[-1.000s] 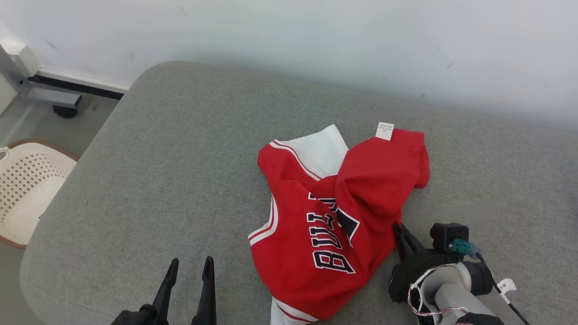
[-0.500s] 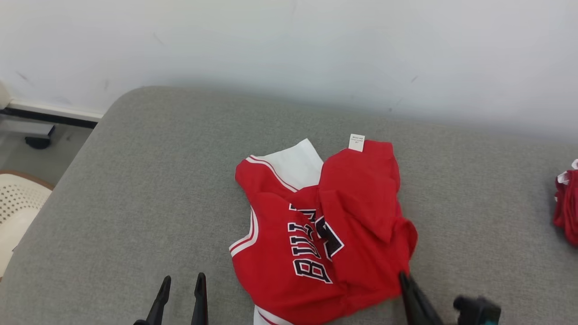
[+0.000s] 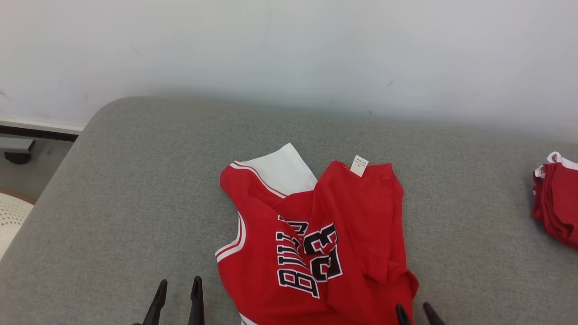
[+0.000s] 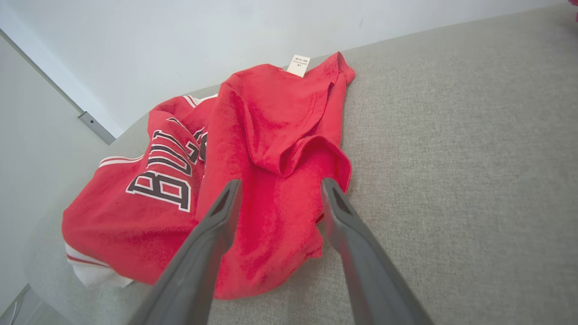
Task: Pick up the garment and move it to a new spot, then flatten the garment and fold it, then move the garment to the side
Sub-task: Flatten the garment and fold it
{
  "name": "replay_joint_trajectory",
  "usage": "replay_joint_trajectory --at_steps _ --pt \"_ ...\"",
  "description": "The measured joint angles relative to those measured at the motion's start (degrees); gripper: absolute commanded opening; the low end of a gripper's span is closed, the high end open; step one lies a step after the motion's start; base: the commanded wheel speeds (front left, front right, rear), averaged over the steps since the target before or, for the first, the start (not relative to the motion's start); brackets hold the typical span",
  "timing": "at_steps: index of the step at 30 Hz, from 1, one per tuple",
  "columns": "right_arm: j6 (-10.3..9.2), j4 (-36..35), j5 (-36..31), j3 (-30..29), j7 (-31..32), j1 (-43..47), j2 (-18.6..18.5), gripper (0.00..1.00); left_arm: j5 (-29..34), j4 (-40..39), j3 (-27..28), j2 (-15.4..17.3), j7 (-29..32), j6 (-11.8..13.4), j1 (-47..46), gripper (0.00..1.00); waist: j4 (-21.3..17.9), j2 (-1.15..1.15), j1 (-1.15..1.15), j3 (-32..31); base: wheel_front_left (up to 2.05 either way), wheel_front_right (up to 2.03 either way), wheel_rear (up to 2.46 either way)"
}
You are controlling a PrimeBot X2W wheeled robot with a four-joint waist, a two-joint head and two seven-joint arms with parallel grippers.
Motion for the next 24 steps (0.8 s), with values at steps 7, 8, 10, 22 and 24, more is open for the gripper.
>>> replay_joint_trajectory --at_steps 7,8,10,22,24 --pt "0.00 -2.1 -2.4 -2.9 1.3 -3.5 -1.5 1.00 0.1 0.4 -0.1 0.0 0.0 -0.1 0.0 1.00 0.7 0.00 0.00 -0.7 0.00 0.00 0.00" --pt "0.00 -1.7 -2.8 -2.8 1.9 -4.5 -1.9 1.00 0.1 0.3 -0.1 0.0 0.0 -0.1 0.1 1.00 0.8 0.00 0.00 -0.8 0.00 0.00 0.00" --pt "0.00 0.1 -4.5 -2.2 3.2 -6.6 -2.9 1.00 0.0 0.3 -0.2 0.0 0.0 -0.1 0.1 1.00 1.1 0.00 0.00 -0.9 0.00 0.00 0.00" --pt "0.00 19.7 -11.0 4.3 3.5 -17.4 -5.4 0.73 0.0 0.5 -1.4 0.0 0.0 -0.1 0.0 1.00 3.6 0.00 0.01 -0.3 0.00 0.00 0.00" --pt "0.00 22.9 -11.3 4.7 2.6 -19.2 -5.3 0.01 0.0 0.4 -1.4 0.0 0.0 -0.1 0.0 1.00 3.7 0.00 0.01 -0.1 0.00 0.00 0.00"
